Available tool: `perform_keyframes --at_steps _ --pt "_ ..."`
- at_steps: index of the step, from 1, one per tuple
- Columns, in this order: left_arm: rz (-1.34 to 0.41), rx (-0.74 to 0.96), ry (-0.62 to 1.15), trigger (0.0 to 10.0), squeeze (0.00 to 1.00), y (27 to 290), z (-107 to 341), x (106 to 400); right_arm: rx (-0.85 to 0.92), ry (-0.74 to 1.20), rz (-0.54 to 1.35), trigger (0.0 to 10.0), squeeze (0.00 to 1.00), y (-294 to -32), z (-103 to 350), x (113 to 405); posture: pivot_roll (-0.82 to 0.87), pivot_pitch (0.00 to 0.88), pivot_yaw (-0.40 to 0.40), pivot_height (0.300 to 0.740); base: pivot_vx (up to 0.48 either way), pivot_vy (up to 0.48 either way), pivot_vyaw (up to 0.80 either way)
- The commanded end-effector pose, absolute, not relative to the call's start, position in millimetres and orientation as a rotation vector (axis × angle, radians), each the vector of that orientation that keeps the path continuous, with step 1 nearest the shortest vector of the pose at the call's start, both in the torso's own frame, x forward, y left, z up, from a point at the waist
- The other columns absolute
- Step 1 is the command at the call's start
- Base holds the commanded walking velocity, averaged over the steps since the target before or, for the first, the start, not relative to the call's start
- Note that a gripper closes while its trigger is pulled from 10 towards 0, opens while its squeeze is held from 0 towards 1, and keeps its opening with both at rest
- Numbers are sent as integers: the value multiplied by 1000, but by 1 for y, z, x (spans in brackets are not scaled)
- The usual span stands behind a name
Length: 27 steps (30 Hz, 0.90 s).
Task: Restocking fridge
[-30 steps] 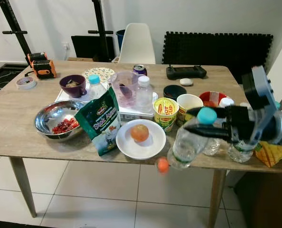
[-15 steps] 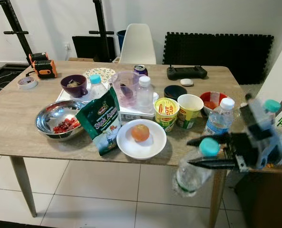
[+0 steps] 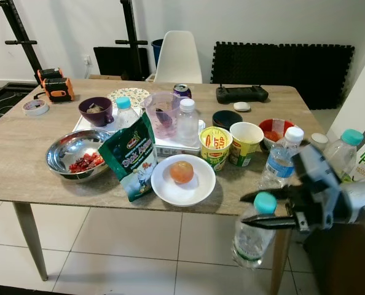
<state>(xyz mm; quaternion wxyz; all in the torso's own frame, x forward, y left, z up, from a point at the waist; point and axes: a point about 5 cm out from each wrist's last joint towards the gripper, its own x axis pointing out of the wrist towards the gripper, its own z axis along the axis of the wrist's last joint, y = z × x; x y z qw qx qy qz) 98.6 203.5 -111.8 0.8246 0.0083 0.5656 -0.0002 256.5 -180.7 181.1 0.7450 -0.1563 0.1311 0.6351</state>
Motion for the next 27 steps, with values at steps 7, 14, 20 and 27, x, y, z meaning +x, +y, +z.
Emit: perform_keyframes --at_steps 7,14,20,27 --pt "-20 13 1235 10000 0 198 -114 91 -413 496 1198 10000 0 -207 134 269 -66 0 -16 740 -206 0 0" --pt "-21 15 1237 10000 0 198 -115 91 -419 551 1046 10000 0 -221 108 280 -65 0 -16 740 -245 0 0" --pt "-19 17 1239 10000 0 199 -115 90 -352 666 820 10000 0 -242 54 278 -62 0 -18 740 -251 0 0" --pt "-20 23 1243 10000 0 199 -115 89 -323 746 690 10000 0 -251 22 266 -60 0 -16 740 -258 0 0"
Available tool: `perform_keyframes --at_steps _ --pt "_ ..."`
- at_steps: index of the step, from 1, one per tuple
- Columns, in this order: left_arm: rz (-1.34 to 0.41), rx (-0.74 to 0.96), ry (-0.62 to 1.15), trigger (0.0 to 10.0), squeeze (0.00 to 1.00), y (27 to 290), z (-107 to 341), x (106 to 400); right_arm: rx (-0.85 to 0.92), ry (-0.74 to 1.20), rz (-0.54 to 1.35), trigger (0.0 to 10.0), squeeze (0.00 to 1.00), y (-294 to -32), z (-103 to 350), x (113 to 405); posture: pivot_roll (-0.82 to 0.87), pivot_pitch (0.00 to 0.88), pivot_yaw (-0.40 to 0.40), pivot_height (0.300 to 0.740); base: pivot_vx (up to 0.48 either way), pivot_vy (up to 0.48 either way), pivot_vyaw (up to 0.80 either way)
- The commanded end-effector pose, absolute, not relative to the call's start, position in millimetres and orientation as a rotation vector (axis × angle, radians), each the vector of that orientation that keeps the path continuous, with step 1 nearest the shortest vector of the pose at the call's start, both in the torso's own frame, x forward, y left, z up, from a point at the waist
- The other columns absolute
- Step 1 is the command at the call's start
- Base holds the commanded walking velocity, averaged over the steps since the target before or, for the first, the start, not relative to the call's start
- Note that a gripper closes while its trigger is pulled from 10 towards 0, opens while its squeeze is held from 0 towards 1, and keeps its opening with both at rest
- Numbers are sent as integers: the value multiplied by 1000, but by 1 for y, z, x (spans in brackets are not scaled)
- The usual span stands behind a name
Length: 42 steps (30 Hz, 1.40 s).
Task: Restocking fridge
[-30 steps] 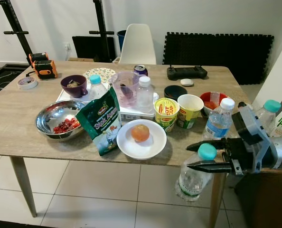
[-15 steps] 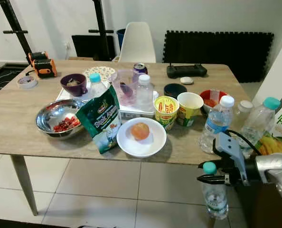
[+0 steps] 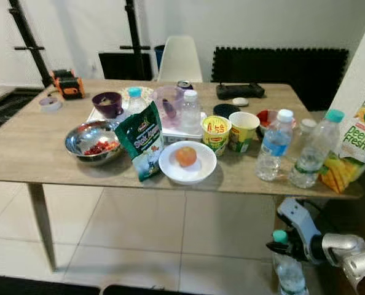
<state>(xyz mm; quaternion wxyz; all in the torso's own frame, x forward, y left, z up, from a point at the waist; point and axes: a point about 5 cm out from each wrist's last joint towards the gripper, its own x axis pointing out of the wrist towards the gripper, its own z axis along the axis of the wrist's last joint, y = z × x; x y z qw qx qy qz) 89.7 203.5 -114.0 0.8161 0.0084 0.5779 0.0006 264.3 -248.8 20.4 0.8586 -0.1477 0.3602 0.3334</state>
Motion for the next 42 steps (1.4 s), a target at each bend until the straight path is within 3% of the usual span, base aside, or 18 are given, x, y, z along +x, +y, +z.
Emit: perform_keyframes --at_steps 1,26,36,42 --pt "-21 24 1243 10000 0 199 -115 89 -324 767 659 10000 0 -252 15 262 -60 0 -16 740 -259 0 0" --pt "-31 29 1239 10000 0 201 -114 92 -251 929 201 10000 0 -261 -52 203 -64 0 -5 740 -261 0 0" --pt "-31 21 1243 10000 0 199 -114 91 -225 1014 105 10000 0 -261 -69 175 -67 0 -5 740 -258 0 0" --pt "-34 18 1243 10000 0 198 -115 90 -212 1020 88 10000 0 -258 -71 174 -67 0 -5 740 -257 0 0"
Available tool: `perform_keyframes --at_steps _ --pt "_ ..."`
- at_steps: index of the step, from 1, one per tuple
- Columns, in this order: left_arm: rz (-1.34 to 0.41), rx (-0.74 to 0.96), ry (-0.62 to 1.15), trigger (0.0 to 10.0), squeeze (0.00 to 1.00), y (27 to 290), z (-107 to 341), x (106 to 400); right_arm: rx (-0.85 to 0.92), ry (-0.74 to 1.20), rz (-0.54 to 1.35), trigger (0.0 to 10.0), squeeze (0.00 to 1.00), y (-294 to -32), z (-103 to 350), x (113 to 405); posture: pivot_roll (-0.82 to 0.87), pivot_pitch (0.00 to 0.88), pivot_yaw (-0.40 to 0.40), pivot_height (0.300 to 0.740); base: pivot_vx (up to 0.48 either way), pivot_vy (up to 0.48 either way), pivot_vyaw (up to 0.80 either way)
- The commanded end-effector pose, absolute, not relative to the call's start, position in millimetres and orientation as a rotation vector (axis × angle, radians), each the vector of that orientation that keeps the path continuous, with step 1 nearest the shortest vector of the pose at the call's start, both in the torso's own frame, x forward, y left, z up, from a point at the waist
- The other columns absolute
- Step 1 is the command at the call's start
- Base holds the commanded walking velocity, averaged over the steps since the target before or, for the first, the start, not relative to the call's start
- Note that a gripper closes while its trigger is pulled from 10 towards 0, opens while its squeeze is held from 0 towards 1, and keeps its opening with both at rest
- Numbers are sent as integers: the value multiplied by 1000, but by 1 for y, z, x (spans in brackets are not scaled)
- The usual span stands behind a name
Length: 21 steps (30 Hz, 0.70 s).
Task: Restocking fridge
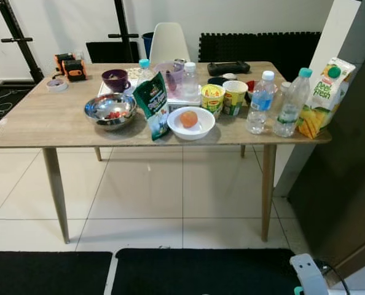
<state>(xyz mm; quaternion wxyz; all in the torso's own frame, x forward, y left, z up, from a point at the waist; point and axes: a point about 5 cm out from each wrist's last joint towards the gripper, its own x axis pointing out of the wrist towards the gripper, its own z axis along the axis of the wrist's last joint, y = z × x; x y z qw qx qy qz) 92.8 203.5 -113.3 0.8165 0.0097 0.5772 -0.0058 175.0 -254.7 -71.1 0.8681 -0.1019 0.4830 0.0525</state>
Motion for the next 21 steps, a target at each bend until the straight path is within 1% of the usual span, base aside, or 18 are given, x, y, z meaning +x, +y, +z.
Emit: perform_keyframes --at_steps 1,12,21 --pt "-34 18 1243 10000 0 198 -115 90 -208 1023 83 10000 0 -258 -71 173 -69 0 -4 740 -255 0 0" --pt "-32 11 1247 10000 0 198 -115 89 -174 1055 15 10000 0 -255 -78 163 -67 0 -7 740 -255 0 0" --pt "-34 11 1245 10000 0 197 -115 90 -172 1073 7 10000 0 -253 -80 159 -66 0 -9 740 -254 0 0"
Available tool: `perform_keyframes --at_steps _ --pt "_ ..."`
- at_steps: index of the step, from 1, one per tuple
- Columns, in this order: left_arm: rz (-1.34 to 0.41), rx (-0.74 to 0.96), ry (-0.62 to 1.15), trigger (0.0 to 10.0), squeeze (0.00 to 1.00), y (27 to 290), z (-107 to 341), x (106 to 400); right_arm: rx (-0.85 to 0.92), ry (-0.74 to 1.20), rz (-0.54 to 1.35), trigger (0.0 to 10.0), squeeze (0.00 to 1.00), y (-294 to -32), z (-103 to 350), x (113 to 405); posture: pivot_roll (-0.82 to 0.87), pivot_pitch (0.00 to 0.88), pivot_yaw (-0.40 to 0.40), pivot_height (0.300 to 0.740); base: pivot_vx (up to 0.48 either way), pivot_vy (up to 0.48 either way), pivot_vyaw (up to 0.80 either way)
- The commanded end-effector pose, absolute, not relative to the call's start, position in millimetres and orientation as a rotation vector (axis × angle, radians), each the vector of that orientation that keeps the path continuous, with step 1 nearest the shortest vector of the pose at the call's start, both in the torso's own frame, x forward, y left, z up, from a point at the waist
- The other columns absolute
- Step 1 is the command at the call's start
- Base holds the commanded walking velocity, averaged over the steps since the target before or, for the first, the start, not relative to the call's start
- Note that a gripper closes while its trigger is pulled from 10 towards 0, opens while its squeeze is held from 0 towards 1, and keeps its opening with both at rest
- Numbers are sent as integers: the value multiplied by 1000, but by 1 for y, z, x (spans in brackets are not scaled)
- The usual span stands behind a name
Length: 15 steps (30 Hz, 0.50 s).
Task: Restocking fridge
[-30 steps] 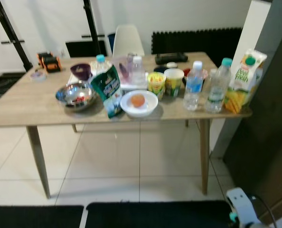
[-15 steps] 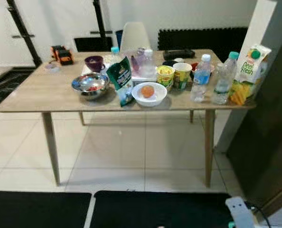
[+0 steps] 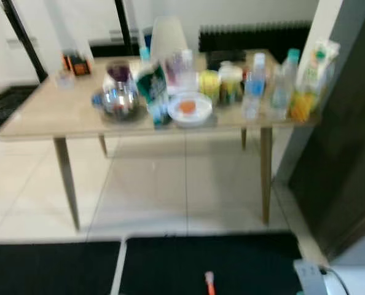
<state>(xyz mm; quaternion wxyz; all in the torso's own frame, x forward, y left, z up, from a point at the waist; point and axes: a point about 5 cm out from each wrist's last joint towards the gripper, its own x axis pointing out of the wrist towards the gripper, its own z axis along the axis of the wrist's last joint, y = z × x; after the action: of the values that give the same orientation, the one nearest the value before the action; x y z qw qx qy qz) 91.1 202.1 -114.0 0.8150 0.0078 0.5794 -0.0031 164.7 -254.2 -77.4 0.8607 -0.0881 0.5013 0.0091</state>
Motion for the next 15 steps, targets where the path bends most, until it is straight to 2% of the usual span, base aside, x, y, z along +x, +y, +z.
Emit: perform_keyframes --at_steps 1,15 --pt "-31 8 1242 10000 0 197 -115 90 -172 1079 5 10000 0 -253 -81 159 -64 0 -8 740 0 0 -800" --pt "-38 19 1225 10000 0 198 -114 93 -193 1133 22 10000 0 -251 -85 150 -60 0 -15 740 0 0 -800"
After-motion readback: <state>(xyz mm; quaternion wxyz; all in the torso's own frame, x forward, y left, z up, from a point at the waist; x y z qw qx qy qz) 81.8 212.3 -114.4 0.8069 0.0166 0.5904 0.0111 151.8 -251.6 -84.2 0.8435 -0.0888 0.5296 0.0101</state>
